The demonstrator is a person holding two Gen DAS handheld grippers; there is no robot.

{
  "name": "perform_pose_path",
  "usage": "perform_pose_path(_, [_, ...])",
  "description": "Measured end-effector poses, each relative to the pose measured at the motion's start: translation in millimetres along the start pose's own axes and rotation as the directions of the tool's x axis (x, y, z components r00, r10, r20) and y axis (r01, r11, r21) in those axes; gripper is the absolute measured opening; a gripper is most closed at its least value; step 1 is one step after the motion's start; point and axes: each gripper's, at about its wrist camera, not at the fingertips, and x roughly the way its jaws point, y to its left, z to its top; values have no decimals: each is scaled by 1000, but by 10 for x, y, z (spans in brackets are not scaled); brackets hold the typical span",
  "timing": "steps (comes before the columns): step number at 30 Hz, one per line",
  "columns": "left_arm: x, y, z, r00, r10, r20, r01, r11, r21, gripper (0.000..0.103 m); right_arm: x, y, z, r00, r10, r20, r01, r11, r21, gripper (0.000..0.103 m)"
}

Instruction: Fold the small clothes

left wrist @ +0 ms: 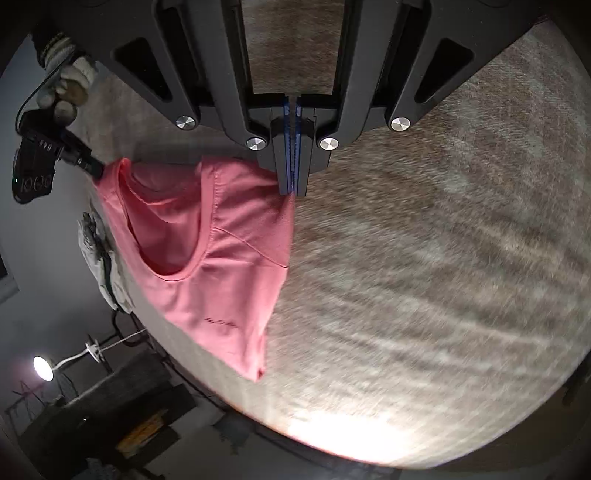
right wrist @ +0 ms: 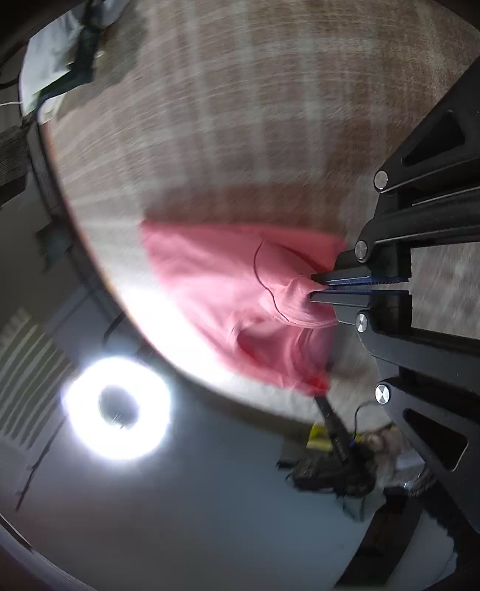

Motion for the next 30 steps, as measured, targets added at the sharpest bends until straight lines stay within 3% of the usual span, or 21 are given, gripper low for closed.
perform_pose_path(3, [-62, -28, -3, 999, 39, 16, -40, 999, 27, 0, 145, 23, -71, 996, -53, -72, 51, 998, -29, 0])
perform_pose_path(5, [-140, -90, -3, 996, 88, 31, -90, 993, 77, 0, 187, 155, -105, 985, -130, -110, 117, 986, -122, 8])
perform_pose_path(6, [-172, -115, 6, 992, 114, 45, -118, 988, 95, 0, 188, 209, -123, 980, -165, -109, 147, 976, -160, 16])
perform_pose_path(7, [-243, -155, 12, 986, 145, 79, -154, 981, 114, 0, 152, 276, -130, 977, -191, -92, 170, 966, -194, 36])
perform_pose_path(8, [-284, -193, 41, 982, 158, 101, -170, 978, 122, 0, 105, 324, -135, 977, -204, -67, 186, 959, -214, 38])
perform_pose_path(14, [-314, -566, 173, 972, 131, 193, -176, 954, 241, 0, -69, 531, 102, 978, -187, 95, 208, 927, -313, 37])
perform_pose_path(17, [-84, -867, 267, 974, 123, 188, -177, 935, 307, 0, 141, 687, 292, 979, -180, 99, 204, 905, -372, 31])
perform_pose_path(20, [227, -1122, 351, 974, 138, 177, -194, 915, 354, 0, 417, 778, 426, 981, -180, 76, 195, 895, -400, 30])
perform_pose_path(26, [662, -1145, 361, 975, 196, 103, -221, 893, 392, 0, 872, 790, 539, 976, -214, 24, 201, 866, -458, 30])
perform_pose_path(30, [652, -1101, 345, 976, 185, 113, -215, 889, 404, 5, 1088, 638, 458, 959, -278, -53, 217, 844, -490, 30])
